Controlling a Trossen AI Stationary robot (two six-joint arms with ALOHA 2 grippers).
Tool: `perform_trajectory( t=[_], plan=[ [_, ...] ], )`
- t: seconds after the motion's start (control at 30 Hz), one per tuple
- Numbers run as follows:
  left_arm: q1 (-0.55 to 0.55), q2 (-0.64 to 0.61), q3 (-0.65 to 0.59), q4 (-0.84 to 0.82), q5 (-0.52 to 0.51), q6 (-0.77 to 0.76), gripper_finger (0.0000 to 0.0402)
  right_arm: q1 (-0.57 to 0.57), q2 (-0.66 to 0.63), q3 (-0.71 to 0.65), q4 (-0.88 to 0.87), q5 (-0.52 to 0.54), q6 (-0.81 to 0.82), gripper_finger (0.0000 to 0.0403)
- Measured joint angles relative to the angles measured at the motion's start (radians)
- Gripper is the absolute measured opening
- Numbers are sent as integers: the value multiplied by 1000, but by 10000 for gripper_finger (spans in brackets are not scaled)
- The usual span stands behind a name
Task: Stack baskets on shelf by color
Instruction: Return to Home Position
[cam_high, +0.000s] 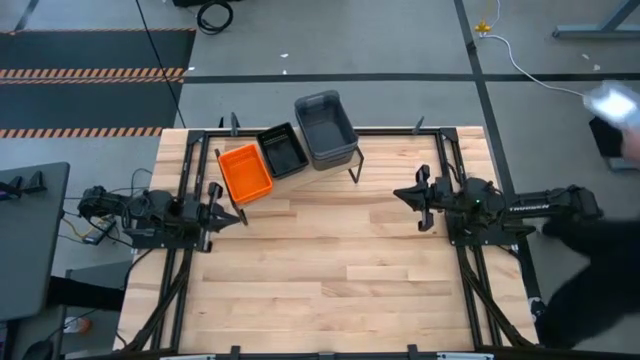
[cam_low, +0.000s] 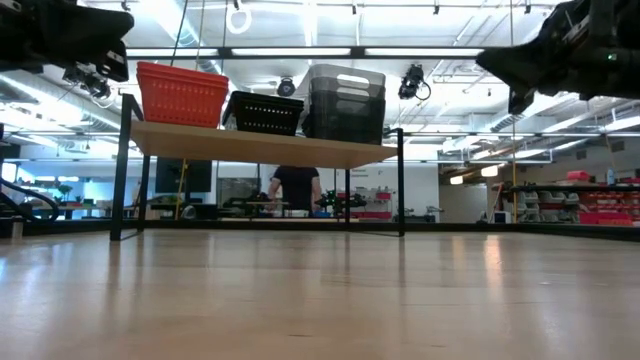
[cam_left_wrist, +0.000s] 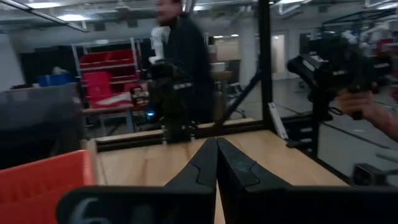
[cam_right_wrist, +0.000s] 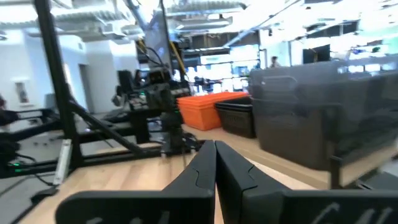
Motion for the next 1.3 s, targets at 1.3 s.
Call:
perform_trajectory(
  t=[1.3],
  plan=[
    [-2, 0, -80, 79, 87, -53, 4, 311, -135, 0, -140, 314, -147, 12]
  ],
)
